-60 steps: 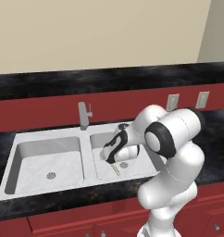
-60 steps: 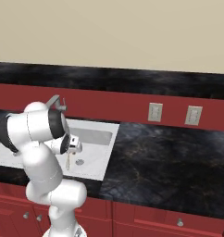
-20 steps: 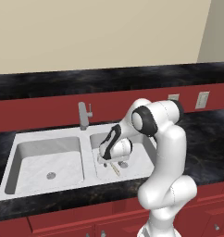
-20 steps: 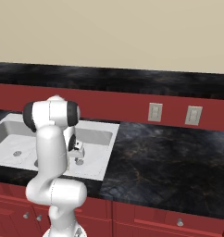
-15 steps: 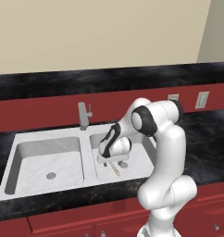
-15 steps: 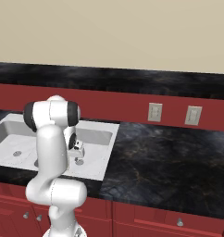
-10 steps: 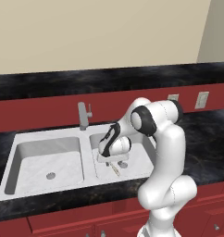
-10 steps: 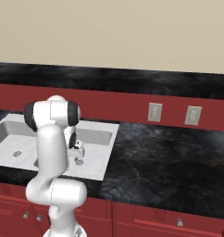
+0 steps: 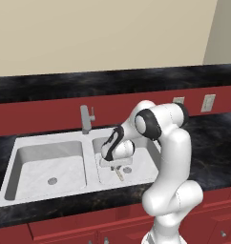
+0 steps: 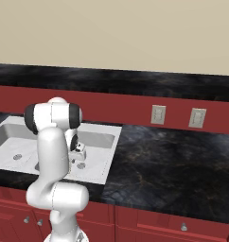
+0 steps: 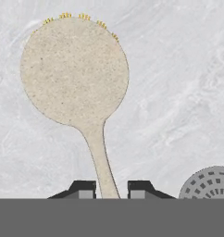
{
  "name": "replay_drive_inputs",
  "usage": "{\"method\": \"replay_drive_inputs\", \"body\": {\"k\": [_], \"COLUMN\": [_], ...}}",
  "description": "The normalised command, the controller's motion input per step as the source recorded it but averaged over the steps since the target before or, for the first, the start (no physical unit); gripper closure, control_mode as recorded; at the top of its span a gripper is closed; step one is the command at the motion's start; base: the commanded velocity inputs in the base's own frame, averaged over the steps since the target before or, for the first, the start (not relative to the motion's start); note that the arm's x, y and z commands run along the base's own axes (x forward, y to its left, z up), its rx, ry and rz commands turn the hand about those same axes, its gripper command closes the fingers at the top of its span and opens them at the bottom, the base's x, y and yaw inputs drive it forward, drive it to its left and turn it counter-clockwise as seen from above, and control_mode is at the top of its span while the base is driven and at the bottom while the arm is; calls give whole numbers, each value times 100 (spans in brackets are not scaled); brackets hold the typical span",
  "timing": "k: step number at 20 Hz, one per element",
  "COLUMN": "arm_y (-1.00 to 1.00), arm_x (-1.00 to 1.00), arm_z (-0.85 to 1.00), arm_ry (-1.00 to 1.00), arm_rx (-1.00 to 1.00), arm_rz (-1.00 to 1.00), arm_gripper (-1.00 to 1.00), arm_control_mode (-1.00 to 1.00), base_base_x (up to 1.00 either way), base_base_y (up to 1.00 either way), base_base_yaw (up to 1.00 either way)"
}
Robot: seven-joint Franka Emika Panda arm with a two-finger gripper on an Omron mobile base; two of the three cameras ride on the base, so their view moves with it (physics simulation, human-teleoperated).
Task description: Pick up the dish brush and bar soap from the sink, and place them back in the cabinet, and close the cabinet doors.
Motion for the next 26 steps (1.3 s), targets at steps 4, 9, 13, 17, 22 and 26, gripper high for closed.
{"method": "replay_drive_inputs", "body": {"k": [4,9,13,17,22,26], "arm_y": [0,0,0,-4,-8,-10], "arm_x": [0,-2,-6,0,-6,-9], "arm_z": [0,7,25,33,30,29], "arm_ry": [0,-1,-3,0,0,0], "arm_rx": [0,0,0,0,0,0], "arm_rz": [0,0,0,0,0,0], "arm_gripper": [100,100,100,100,100,100], "arm_control_mode": [-100,-100,-100,-100,-100,-100], "base_base_x": [0,0,0,0,0,0], "base_base_y": [0,0,0,0,0,0], "base_base_yaw": [0,0,0,0,0,0]}}
